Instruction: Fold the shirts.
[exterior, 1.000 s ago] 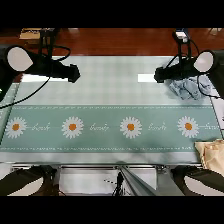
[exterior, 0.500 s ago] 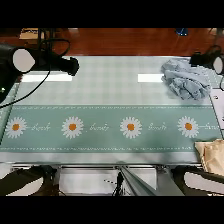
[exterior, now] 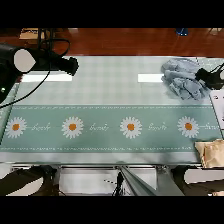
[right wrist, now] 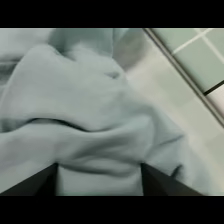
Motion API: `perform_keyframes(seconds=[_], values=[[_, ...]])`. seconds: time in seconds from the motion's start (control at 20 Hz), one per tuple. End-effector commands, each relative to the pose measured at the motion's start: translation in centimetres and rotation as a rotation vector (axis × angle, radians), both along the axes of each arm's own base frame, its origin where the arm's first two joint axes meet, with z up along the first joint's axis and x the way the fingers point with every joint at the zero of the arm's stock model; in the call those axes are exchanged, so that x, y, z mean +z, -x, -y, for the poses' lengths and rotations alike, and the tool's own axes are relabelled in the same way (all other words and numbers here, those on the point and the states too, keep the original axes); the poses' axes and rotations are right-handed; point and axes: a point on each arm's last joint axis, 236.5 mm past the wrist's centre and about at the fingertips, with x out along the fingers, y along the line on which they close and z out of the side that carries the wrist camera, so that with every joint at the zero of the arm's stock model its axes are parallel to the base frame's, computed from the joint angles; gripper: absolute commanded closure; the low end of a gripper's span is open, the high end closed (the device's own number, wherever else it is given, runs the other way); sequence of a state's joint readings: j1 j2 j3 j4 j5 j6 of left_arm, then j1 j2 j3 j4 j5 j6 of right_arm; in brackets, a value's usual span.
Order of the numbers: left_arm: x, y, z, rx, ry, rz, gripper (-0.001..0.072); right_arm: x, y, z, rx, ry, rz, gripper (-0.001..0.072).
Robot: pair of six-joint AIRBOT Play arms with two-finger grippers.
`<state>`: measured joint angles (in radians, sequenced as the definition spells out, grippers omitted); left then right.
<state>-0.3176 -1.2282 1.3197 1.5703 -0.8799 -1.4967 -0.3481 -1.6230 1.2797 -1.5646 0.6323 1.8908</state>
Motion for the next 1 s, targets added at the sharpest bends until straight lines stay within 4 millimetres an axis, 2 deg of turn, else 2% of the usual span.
perform_keyframes(seconds=[0.0,0.05,0.1,0.15,0.25,0.3,0.4,0.5,0.6,0.75,0.85,0.9,0.95], values=[[0.0,0.0,0.0,0.0,0.0,0.002,0.0008,-4.8,0.0,-3.7,0.046,-0.113,-0.082,0.014],[0.0,0.0,0.0,0.0,0.0,0.001,0.0009,-5.2,-0.4,-5.0,0.099,-0.106,-0.089,0.0326],[0.1,0.0,0.0,0.0,0.001,0.002,0.002,-5.0,-1.0,-6.2,0.168,-0.078,-0.081,0.0638],[0.3,0.0,0.0,0.0,0.002,0.006,0.0029,-3.8,-1.7,-7.0,0.209,-0.048,-0.049,0.0674],[1.3,0.1,0.0,0.0,0.008,0.025,0.0029,0.9,-3.1,-7.7,0.302,0.038,0.037,0.0674],[2.3,0.1,0.0,0.0,0.014,0.045,0.0029,4.7,-3.7,-8.0,0.342,0.089,0.098,0.0674],[5.2,0.0,0.0,0.0,0.034,0.104,0.0029,13.5,-3.7,-8.6,0.395,0.182,0.232,0.0674],[9.0,0.1,0.0,0.0,0.059,0.181,0.0029,22.9,-2.3,-10.1,0.431,0.259,0.396,0.0674],[13.3,1.0,-0.3,0.0,0.084,0.254,0.0029,31.4,0.8,-12.3,0.465,0.336,0.556,0.0674],[18.7,3.9,-1.2,0.0,0.111,0.335,0.0029,40.7,6.9,-16.4,0.507,0.369,0.769,0.0674],[20.7,6.3,-2.0,0.0,0.119,0.358,0.0029,45.0,11.0,-19.6,0.55,0.331,0.898,0.0675],[21.0,7.5,-2.4,0.0,0.116,0.35,0.0029,46.2,12.6,-21.0,0.58,0.318,0.932,0.0675],[20.9,8.8,-2.9,0.0,0.108,0.325,0.0029,46.4,13.7,-22.2,0.615,0.305,0.935,0.0674]])
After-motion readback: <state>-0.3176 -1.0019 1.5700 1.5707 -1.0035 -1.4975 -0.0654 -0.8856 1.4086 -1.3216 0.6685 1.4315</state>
